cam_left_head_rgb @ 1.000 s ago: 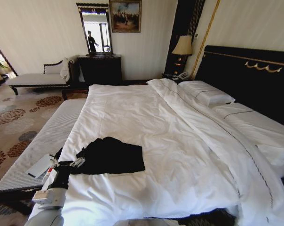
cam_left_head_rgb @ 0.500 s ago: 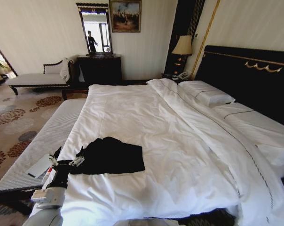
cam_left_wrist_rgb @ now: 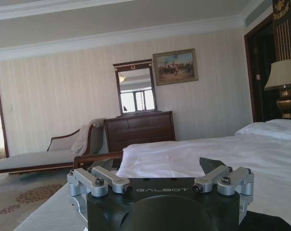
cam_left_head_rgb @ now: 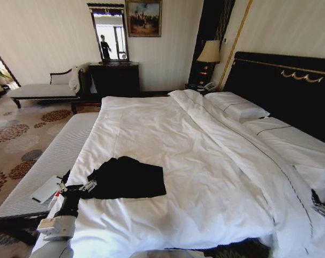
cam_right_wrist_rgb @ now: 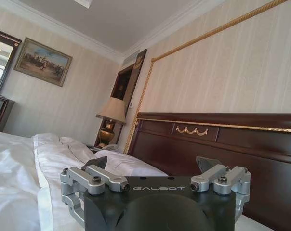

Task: Fold the clothes on the bed.

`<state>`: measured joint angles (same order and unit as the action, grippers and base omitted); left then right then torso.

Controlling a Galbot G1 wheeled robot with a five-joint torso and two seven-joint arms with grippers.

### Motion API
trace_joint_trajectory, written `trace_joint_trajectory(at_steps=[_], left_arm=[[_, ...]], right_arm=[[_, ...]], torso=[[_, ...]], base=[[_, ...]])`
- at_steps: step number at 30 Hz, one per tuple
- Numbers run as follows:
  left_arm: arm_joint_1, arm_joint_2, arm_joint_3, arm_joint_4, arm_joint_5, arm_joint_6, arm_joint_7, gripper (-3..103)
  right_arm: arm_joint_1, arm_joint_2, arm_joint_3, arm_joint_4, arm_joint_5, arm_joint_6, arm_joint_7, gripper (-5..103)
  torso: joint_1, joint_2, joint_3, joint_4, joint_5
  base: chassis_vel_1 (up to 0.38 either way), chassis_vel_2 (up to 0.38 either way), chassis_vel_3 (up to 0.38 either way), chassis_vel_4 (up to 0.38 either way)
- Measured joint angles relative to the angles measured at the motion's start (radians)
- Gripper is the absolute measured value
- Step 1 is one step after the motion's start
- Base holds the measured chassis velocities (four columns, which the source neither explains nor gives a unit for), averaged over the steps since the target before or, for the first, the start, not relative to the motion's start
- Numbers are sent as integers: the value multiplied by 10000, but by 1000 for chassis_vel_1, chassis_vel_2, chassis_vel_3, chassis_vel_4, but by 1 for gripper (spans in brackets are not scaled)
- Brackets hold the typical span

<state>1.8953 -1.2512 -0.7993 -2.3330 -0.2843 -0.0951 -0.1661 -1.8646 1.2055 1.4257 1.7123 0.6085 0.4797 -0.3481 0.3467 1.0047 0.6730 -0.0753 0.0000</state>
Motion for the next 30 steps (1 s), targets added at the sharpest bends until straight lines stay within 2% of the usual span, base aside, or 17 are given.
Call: trace_joint_trajectory(at_steps=[8, 19, 24, 25, 26, 30], left_arm=[[13, -54, -3, -1, -22, -25, 26, 100], [-51, -48, 18, 40, 21, -42, -15, 100], [-59, -71, 35, 59, 26, -39, -33, 100], [-59, -91, 41, 59, 27, -34, -34, 100], [-45, -86, 42, 58, 25, 0, -17, 100], [-44, -5, 101, 61, 18, 72, 7, 100]], right_arm=[[-1, 76, -41, 23, -138, 36, -12, 100], [153, 58, -138, -100, -143, 218, 279, 100], [162, 68, -249, 54, -234, 233, 304, 100], [146, 97, -346, 197, -237, 165, 319, 100], [37, 205, -753, 842, -155, -251, 350, 100], [-34, 137, -1130, 1389, -100, -740, 420, 100]], torso=[[0, 0, 0, 0, 2], [0, 1, -1, -2, -4], [-1, 2, -2, -2, -11], [0, 2, -1, 1, -7], [0, 0, 0, 0, 12], [0, 0, -1, 0, 4]], base=[[116, 89, -103, -105], [218, 212, -214, -214], [69, 83, -47, -58], [0, 0, 0, 0], [-61, -39, 38, 43], [-38, -18, 19, 20]])
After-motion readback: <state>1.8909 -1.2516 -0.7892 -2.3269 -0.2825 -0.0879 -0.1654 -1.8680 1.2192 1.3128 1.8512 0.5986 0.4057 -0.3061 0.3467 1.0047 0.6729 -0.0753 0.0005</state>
